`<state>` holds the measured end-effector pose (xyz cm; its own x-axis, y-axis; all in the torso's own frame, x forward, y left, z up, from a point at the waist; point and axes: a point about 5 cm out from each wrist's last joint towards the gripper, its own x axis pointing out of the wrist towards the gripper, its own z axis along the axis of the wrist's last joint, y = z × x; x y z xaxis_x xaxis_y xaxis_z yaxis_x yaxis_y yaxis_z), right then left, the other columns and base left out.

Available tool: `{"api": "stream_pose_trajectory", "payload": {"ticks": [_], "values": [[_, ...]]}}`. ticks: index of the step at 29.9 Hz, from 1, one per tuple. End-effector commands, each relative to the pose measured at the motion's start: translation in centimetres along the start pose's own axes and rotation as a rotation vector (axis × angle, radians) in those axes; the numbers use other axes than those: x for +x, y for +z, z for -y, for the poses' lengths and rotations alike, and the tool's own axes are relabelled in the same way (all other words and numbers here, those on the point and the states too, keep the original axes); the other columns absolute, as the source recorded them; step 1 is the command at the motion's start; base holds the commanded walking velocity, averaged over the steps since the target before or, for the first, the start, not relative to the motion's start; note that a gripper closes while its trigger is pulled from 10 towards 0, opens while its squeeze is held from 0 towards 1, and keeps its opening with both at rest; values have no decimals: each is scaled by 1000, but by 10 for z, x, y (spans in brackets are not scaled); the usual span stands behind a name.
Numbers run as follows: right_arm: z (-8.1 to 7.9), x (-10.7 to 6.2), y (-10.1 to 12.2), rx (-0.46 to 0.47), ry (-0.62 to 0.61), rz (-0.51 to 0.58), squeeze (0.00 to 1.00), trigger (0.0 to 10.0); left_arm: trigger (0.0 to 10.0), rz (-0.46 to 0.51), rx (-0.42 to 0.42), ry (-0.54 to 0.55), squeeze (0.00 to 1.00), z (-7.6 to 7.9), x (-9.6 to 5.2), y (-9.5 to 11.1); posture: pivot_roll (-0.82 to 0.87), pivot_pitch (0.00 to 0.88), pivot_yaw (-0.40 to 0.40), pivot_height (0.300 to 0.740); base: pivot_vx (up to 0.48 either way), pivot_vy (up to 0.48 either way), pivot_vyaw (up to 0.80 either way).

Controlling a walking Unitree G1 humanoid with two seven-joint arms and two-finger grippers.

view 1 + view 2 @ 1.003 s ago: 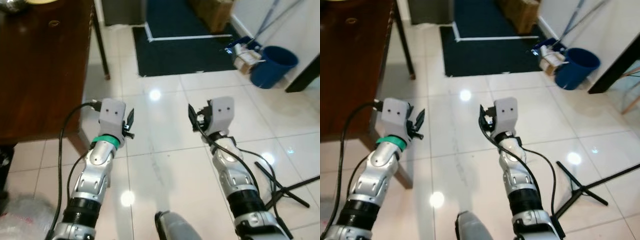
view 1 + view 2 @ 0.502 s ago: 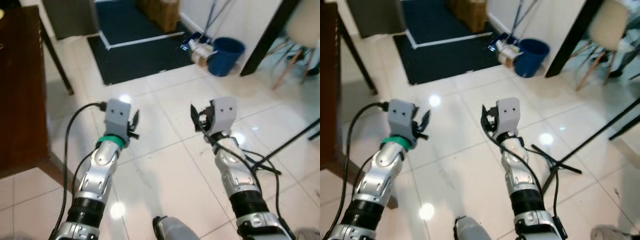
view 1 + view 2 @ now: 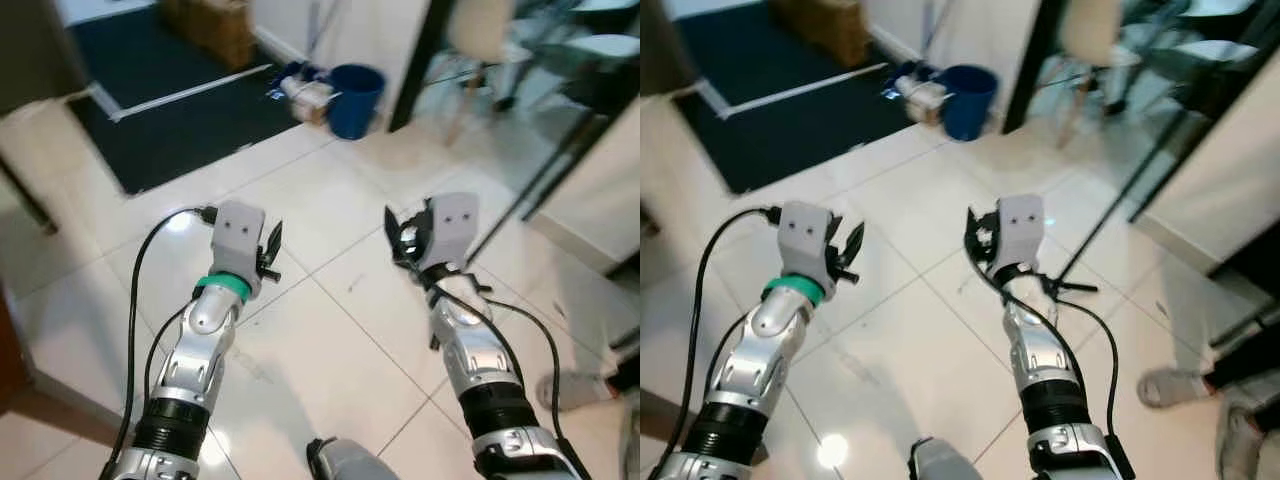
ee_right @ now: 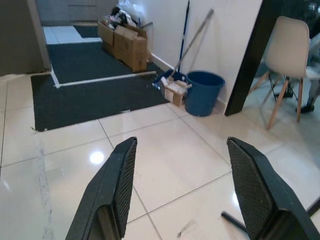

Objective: Setting the table

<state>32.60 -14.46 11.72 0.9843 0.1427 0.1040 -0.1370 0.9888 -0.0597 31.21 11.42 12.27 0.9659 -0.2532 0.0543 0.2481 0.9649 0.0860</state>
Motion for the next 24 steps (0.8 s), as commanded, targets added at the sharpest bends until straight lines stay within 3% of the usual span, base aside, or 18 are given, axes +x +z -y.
{"api": "stream_pose_trajectory", "payload": {"ticks": [1, 24], "values": [[-3, 0, 0, -1, 9, 0, 0, 10000, 10000, -2, 14, 9, 0, -1, -2, -3, -167, 0, 23, 740, 480, 0, 0], [-2, -1, 1, -8, 10, -2, 0, 10000, 10000, 15, 20, -4, 0, 2, -2, -3, -173, 0, 20, 740, 480, 0, 0]]}}
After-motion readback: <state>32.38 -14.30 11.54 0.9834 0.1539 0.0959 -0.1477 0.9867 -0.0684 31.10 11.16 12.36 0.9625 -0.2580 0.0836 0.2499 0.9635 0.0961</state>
